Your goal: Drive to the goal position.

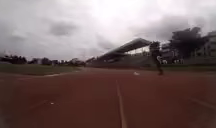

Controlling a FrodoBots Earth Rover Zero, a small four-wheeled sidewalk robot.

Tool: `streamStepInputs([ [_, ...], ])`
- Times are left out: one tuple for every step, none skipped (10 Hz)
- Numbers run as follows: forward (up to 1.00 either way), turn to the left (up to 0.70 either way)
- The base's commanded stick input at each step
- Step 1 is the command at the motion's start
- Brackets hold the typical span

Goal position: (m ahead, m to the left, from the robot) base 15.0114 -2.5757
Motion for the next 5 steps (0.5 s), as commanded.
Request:
streamStepInputs([
  [0.7,0.0],
  [0.7,0.0],
  [0.7,0.0],
  [0.7,0.0],
  [0.7,0.0],
])
